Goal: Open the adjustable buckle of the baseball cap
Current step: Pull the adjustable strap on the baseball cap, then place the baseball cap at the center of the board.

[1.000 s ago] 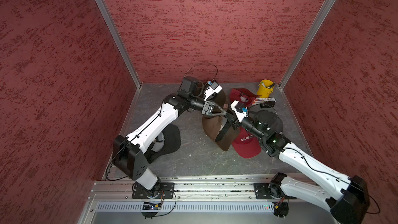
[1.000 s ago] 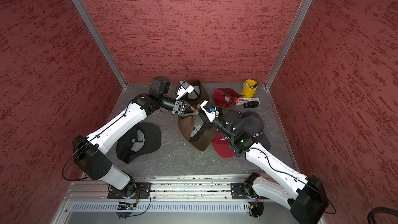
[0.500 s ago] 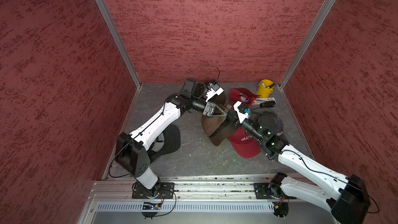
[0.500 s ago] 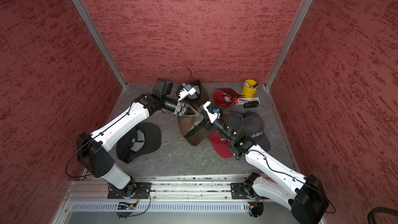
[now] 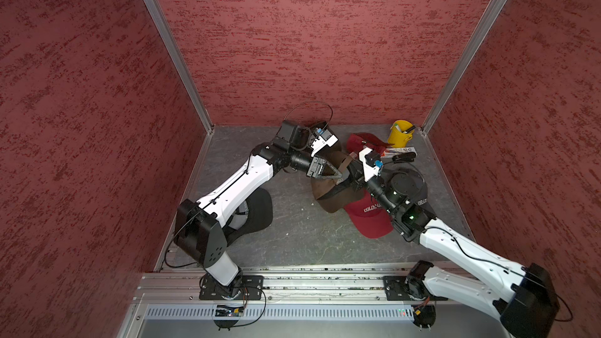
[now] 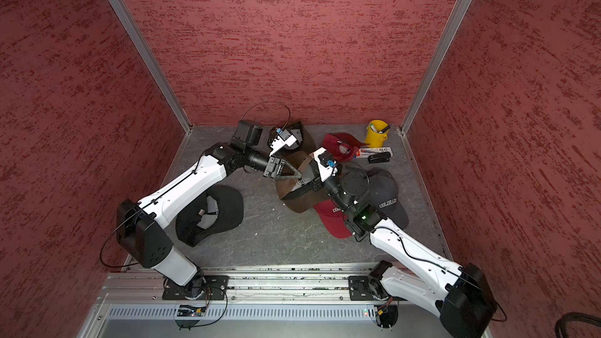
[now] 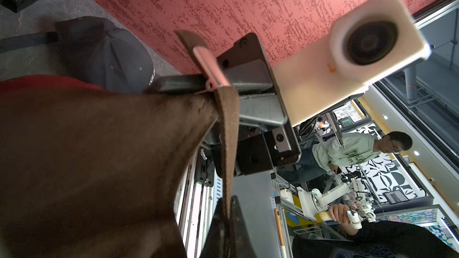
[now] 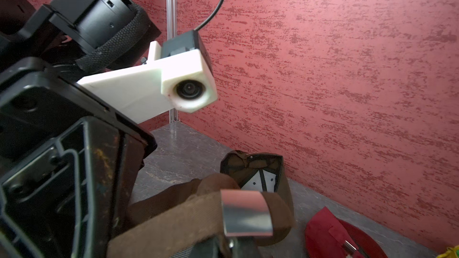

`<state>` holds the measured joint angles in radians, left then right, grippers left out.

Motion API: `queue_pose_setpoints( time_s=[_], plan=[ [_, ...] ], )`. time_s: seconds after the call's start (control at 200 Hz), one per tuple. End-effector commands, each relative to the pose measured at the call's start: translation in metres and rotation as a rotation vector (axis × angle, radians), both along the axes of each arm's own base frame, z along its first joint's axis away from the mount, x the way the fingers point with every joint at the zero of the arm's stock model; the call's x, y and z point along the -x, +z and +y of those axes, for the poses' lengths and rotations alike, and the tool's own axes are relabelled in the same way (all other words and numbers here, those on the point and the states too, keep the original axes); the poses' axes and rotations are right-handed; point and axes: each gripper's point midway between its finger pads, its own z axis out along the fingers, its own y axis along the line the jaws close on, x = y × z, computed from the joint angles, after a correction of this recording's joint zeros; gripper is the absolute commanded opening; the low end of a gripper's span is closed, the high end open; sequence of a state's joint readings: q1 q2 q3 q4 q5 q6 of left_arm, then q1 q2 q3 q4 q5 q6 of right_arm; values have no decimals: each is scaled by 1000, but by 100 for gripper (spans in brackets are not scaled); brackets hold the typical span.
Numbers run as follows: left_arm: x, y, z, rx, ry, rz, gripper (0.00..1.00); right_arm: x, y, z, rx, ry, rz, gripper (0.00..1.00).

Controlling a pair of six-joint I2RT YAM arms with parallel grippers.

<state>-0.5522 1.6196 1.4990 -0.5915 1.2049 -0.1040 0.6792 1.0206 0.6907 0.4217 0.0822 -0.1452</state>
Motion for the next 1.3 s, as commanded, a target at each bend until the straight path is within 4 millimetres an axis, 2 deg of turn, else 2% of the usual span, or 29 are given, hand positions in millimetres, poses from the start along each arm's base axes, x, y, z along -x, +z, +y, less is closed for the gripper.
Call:
queue_pose_setpoints(
  time_s=[0.0, 0.225, 0.391, 0.481, 0.591, 0.656, 0.751, 0.822, 0.902, 0.982, 1.192, 1.292],
  plan=[
    [4, -16, 2, -41, -5, 16, 0, -6, 30, -17, -39, -98, -61, 0],
    [2, -29, 12, -91, 28, -2, 0, -12, 36, -28, -31, -172, -54, 0],
    [-4, -31, 17, -113, 71, -53, 0, -15, 41, -29, -55, -186, -36, 0],
    [-14, -32, 22, -136, 129, -111, 0, -19, 44, -31, -83, -204, -11, 0],
    [-41, -27, 28, -173, 270, -222, 0, -24, 46, -31, -131, -220, 27, 0],
    [-64, -21, 34, -201, 400, -286, 5, -29, 50, -32, -165, -238, 60, 0],
    [-98, -15, 54, -242, 625, -344, 30, -33, 58, -35, -216, -267, 86, 0],
    [-109, -7, 64, -219, 708, -340, 46, -34, 64, -37, -257, -272, 95, 0],
    [-117, -2, 77, -208, 804, -340, 55, -36, 70, -38, -308, -283, 120, 0],
    [-119, 4, 87, -194, 882, -359, 63, -42, 69, -37, -339, -298, 161, 0],
    [-107, 17, 114, -194, 1049, -501, 68, -56, 67, -41, -402, -394, 246, 0],
    [-88, 20, 103, -158, 1028, -573, 68, -59, 70, -40, -435, -403, 260, 0]
  ],
)
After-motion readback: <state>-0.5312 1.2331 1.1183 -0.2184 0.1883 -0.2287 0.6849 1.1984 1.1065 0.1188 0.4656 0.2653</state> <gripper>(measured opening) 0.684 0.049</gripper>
